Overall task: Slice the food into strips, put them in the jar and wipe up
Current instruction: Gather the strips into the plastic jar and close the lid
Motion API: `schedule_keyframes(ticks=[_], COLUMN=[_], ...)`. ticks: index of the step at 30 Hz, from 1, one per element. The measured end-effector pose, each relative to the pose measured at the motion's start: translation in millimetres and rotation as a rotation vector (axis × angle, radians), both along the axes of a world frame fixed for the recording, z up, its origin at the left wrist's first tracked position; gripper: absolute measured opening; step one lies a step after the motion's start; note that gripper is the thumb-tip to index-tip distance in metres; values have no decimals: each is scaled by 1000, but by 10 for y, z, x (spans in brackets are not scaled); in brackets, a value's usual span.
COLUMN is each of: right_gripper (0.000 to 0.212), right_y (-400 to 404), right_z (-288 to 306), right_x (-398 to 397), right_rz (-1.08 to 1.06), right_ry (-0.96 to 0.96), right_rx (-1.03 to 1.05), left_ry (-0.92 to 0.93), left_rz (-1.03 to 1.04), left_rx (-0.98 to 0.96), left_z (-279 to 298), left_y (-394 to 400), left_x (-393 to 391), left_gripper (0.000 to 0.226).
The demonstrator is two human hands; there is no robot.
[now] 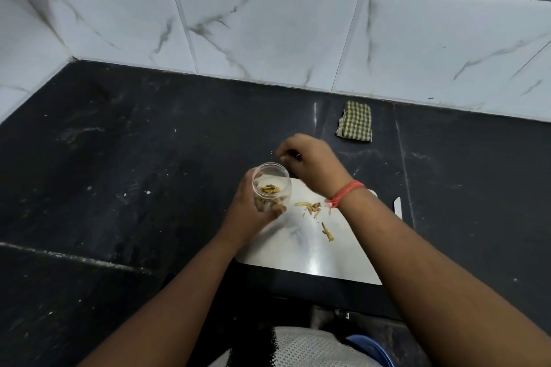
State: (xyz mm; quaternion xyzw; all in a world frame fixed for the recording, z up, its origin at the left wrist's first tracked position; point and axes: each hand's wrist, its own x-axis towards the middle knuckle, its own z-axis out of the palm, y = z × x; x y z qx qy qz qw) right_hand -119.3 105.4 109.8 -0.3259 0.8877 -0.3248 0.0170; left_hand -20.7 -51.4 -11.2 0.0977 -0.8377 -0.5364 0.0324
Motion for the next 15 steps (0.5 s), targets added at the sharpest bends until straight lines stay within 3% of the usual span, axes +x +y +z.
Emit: schedule_keyframes(ticks=[3,6,9,15], right_gripper=[12,40,52,24], right_y=[392,695,804,704], right_z=[-252,-588,-853,-950], right_x=[23,254,557,674], right_rz=[-236,-263,-265,-314], right_ry=[-100,-273,-308,-259], right_rx=[69,394,587,492], left_ry=[4,8,10,12], left_rz=[6,8,9,-2], left_rx=[14,18,13,-13], left_z=[-5,-14,-17,-35], left_y=[10,4,5,-4], left_x=[1,5,7,5], left_gripper=[99,99,98,100])
